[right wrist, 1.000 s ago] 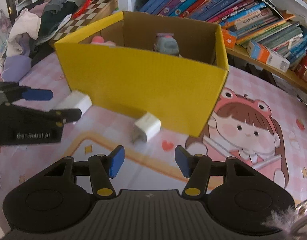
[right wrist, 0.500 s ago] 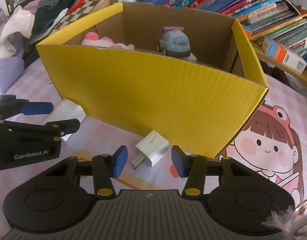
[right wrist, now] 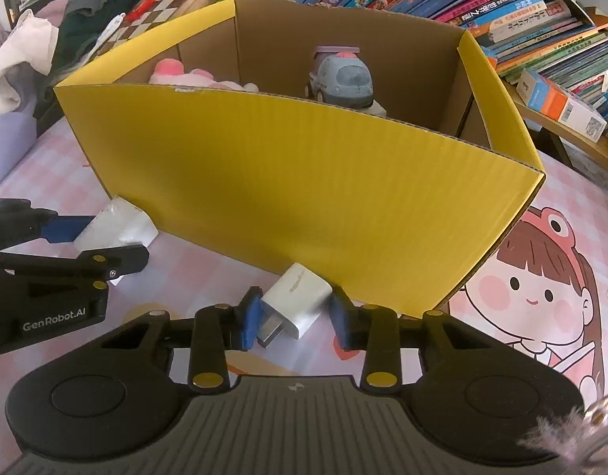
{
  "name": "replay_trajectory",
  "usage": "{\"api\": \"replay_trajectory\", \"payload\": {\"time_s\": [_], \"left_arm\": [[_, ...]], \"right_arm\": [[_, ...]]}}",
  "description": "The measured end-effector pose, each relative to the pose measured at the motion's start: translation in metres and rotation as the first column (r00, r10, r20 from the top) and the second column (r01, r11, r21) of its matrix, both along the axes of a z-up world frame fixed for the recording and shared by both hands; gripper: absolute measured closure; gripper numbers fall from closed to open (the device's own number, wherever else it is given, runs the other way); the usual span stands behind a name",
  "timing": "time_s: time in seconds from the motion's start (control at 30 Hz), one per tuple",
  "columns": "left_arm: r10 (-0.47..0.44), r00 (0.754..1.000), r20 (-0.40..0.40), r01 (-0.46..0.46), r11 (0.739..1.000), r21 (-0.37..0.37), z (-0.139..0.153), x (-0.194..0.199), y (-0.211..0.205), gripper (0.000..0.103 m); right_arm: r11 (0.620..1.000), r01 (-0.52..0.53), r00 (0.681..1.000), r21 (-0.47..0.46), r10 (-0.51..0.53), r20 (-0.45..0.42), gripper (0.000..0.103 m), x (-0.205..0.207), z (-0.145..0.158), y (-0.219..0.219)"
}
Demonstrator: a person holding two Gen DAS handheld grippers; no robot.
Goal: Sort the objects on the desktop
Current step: 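Close the left tool on the white phone charger while the right tool holds the cube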
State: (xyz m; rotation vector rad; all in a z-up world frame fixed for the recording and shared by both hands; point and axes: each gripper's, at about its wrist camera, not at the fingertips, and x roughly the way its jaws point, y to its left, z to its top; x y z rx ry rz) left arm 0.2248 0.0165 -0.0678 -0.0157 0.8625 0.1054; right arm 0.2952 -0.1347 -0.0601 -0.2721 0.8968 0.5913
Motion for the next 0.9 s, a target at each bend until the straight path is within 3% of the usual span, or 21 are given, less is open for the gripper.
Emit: {"api": "replay_trajectory", "payload": {"time_s": [0.57, 0.9], "left_arm": [[-0.036, 0.999, 0.038, 0.039, 0.996, -0.079, 0.027, -0.047, 0.005, 0.062], [-0.109, 0.991, 0.073, 0.115, 0.989, -0.087, 0.046, -0.079, -0.004, 0.062]], "right_arm": [[0.998, 0.011, 1.000, 0.063, -0.010, -0.016, 0.069, -0.041, 0.029, -0.022], [0.996, 0.047, 0.999, 0.072, -0.046, -0.019, 0.069, -0.081, 0.040, -0.038]]}}
